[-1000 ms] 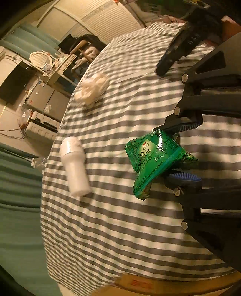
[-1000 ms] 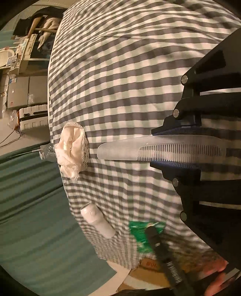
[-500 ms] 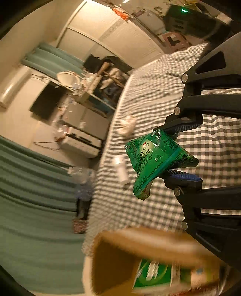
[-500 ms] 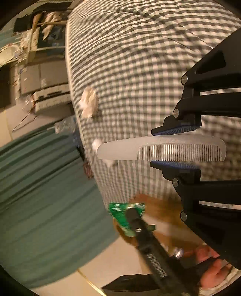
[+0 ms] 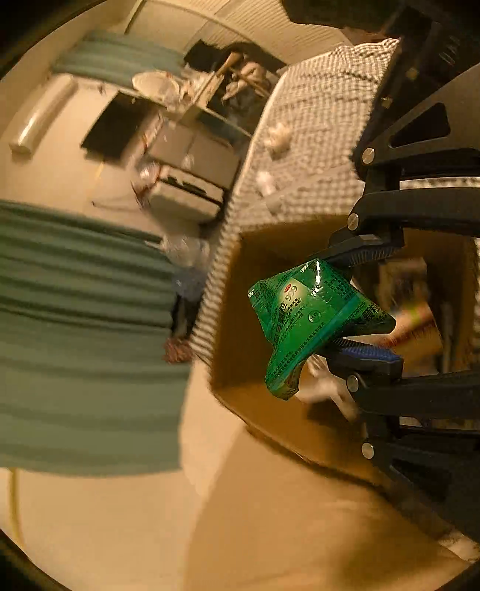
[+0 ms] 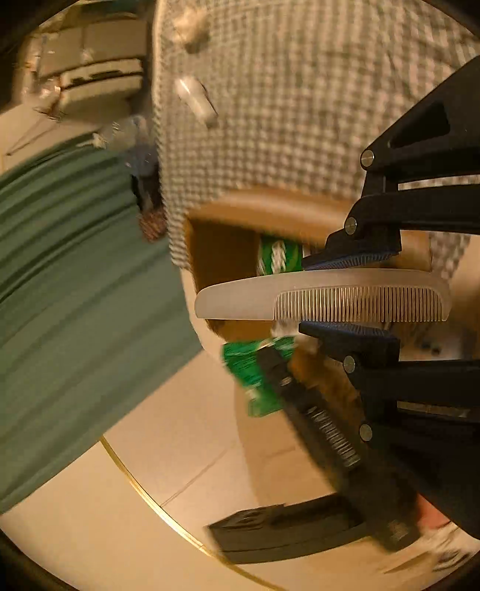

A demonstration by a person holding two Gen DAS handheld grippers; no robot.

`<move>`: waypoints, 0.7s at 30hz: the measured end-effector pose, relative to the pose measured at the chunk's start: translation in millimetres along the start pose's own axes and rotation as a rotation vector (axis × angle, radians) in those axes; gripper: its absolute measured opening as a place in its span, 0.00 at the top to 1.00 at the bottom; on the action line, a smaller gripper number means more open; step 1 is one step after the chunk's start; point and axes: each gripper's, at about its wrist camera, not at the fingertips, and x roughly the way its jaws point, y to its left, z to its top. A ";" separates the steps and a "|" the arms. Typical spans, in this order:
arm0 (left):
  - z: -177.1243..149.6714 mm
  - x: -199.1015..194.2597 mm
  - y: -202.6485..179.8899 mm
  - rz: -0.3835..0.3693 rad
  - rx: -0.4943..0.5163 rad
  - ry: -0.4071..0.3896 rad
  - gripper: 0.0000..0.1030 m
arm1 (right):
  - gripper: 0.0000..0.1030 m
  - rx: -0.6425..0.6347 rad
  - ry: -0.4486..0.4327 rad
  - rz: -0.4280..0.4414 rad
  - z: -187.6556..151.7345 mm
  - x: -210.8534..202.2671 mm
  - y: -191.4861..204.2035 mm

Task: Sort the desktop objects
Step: 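Carry the green packet and comb over the box and open both tools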

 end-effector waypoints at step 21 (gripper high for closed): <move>-34.6 -10.7 -42.9 -0.075 0.037 0.010 0.02 | 0.36 0.028 -0.192 -0.410 -21.5 -125.6 -102.5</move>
